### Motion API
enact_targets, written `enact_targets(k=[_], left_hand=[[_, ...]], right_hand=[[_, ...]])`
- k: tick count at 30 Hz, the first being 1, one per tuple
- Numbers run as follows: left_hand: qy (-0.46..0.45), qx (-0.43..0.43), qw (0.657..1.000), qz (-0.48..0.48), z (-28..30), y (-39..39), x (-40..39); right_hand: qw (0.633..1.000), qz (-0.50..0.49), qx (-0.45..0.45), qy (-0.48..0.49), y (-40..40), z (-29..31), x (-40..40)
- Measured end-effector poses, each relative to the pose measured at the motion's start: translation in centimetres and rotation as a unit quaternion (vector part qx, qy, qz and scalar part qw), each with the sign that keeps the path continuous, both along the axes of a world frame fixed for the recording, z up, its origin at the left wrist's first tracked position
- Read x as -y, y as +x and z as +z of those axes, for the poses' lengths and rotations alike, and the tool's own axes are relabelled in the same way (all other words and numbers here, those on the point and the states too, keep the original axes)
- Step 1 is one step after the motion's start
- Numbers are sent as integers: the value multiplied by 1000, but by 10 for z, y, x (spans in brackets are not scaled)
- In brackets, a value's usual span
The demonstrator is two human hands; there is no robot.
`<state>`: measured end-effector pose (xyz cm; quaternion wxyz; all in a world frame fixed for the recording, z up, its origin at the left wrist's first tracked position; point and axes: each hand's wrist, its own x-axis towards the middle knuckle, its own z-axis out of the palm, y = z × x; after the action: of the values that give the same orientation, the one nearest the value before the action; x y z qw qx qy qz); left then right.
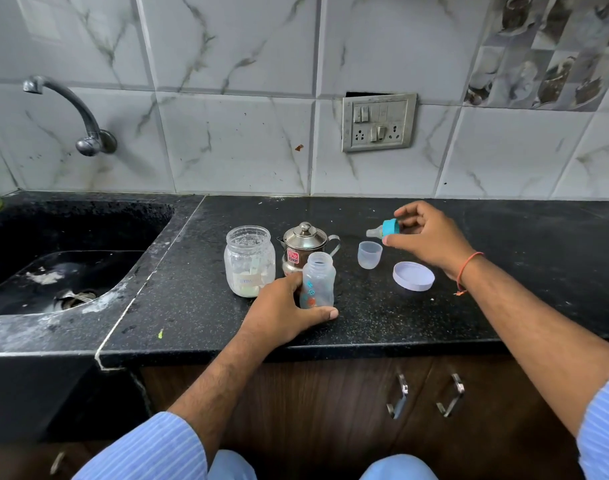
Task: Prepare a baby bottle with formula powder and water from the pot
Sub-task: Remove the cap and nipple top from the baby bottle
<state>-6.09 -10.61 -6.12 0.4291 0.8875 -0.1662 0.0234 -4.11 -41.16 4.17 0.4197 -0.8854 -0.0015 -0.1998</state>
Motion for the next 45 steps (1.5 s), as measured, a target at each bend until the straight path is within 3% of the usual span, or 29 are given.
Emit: enact_targets(k=[22, 39, 45], left_hand=[[-13, 10, 1000, -3, -2, 0, 0], [10, 29, 999, 17, 4, -7, 2], [37, 42, 998, 34, 7, -11, 3]], right_hand=[[985, 19, -51, -163, 34, -20, -14], [986, 14, -52, -155, 32, -33, -15], [986, 8, -11, -165, 18, -26, -18]])
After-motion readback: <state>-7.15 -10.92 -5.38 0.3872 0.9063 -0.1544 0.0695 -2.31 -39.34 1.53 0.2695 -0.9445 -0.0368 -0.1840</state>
